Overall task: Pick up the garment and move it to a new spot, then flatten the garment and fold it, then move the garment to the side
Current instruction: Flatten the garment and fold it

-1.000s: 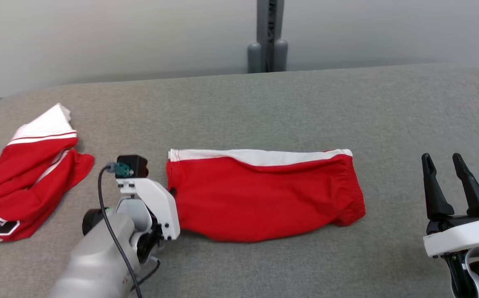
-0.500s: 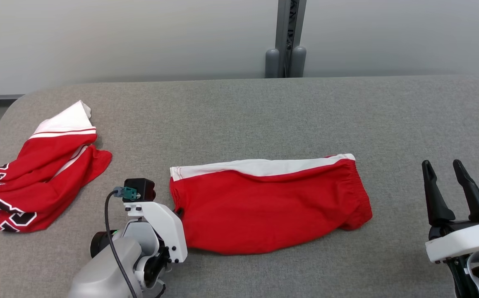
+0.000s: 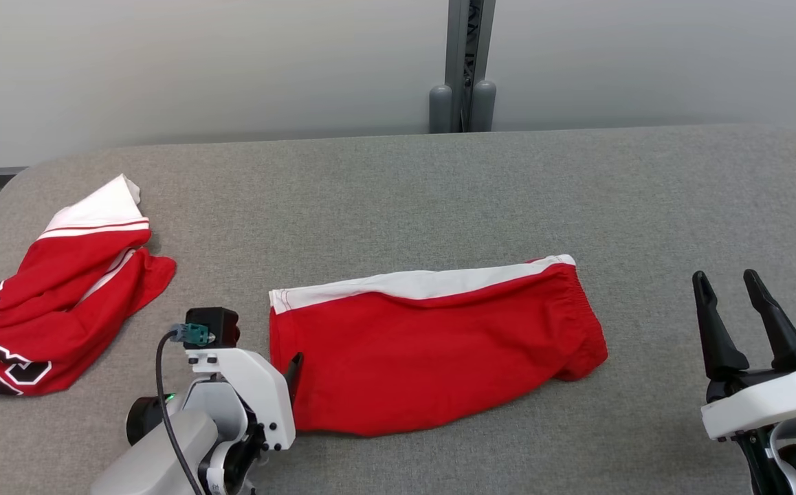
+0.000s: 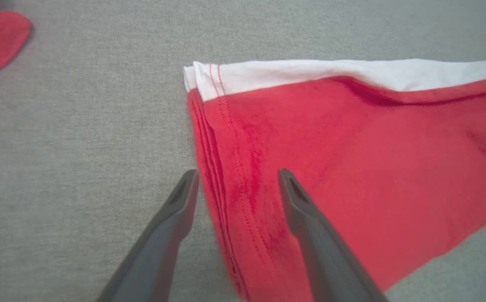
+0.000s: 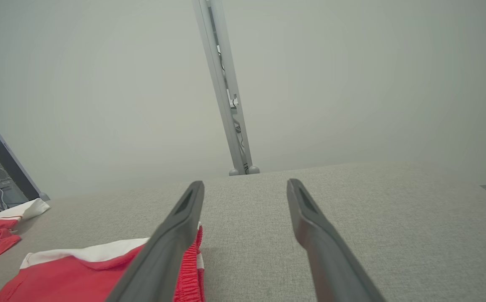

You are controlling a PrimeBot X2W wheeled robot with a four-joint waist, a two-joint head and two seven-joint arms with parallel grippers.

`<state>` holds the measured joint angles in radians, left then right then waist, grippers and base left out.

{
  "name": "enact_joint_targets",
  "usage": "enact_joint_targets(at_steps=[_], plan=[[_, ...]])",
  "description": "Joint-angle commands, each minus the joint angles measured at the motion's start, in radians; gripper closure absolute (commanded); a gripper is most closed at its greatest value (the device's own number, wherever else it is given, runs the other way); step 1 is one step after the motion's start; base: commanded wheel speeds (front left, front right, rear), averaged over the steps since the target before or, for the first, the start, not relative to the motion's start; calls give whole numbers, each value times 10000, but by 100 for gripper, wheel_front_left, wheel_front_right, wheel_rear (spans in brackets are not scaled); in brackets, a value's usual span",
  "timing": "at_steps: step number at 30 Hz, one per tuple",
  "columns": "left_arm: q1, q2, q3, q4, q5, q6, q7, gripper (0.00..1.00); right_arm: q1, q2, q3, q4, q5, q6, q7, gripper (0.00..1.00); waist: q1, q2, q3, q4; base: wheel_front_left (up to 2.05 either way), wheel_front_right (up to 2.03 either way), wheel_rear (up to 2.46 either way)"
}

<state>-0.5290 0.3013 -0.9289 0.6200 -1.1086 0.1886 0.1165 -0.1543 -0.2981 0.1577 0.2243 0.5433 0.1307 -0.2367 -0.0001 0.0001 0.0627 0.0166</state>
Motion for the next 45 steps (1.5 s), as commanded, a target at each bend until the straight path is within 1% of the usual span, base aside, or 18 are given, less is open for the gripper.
enact_joint_targets(at_steps=[1, 5, 8, 9, 12, 16, 19, 22, 23, 26, 28, 30, 31, 34, 37, 41, 45], plan=[[159, 202, 37, -274, 105, 215, -124, 0, 110, -66, -2, 16, -87, 3, 39, 0, 1, -1, 11, -13, 0, 0, 0], [296, 514, 142, -812, 246, 527, -401, 0, 95, -71, 40, 31, -86, 3, 64, 0, 1, -1, 27, -25, 0, 0, 0], [280, 747, 273, -1250, 417, 686, -847, 0, 101, -89, 53, 44, -82, 3, 70, 0, 1, -1, 5, -25, 0, 0, 0], [280, 747, 273, -1250, 417, 686, -847, 0, 101, -89, 53, 44, -82, 3, 70, 0, 1, -1, 5, -25, 0, 0, 0], [290, 1031, 355, -1746, 733, 853, -1415, 0, 52, -97, 33, -6, -108, 3, 58, 0, 1, -1, -21, -32, 0, 0, 0], [512, 1336, 406, -2363, 1133, 791, -2305, 0, 23, -45, 46, -4, -129, 3, 21, 0, 1, -1, -67, -39, 0, 0, 0], [677, 1568, 616, -2641, 1356, 812, -3090, 0, 102, 11, 51, 25, -141, 3, -30, 0, 1, -1, -85, -27, 0, 0, 0], [983, 1618, 876, -2861, 1595, 889, -3586, 0, 195, 68, 20, 34, -120, 3, -48, 0, 1, -1, -135, -29, 0, 0, 0], [1156, 1609, 1005, -2937, 1598, 938, -3661, 0, 197, 100, 32, 40, -118, 3, -65, 0, 1, -1, -163, -58, 0, 0, 0], [1594, 1626, 1654, -3351, 2114, 1187, -3814, 0, 201, 233, -50, 41, -139, 3, -147, 0, 1, -1, -227, -123, 0, 0, 0], [2059, 1445, 2503, -3899, 2717, 1407, -3815, 0, 261, 330, -71, 58, -196, 3, -159, 0, 1, -1, -280, -150, 0, 0, 0], [2732, 1241, 3252, -4400, 3329, 1450, -3809, 0, 373, 421, -89, 80, -209, 3, -199, 0, 1, -1, -335, -176, 0, 0, 0], [2947, 1145, 3622, -4639, 3673, 1430, -3811, 0, 427, 480, -74, 102, -237, 3, -205, 0, 1, -1, -372, -186, 0, 0, 0], [3612, 778, 4511, -5295, 4712, 1064, -3812, 0, 438, 540, 55, 169, -294, 3, -213, 0, 1, -1, -424, -179, 0, 0, 0], [4141, 413, 5045, -5613, 5559, 732, -3813, 0, 389, 499, 195, 285, -347, 3, -198, 0, 1, -1, -434, -118, 0, 0, 0], [4573, 51, 5549, -5800, 6376, 258, -3814, 0, 285, 446, 255, 374, -416, 3, -157, 0, 1, -1, -421, -33, 0, 0, 0], [4964, -325, 6036, -5713, 6813, -134, -3815, 0, 188, 506, 275, 515, -428, 3, -112, 0, 1, -1, -373, 51, 0, 0, 0]])
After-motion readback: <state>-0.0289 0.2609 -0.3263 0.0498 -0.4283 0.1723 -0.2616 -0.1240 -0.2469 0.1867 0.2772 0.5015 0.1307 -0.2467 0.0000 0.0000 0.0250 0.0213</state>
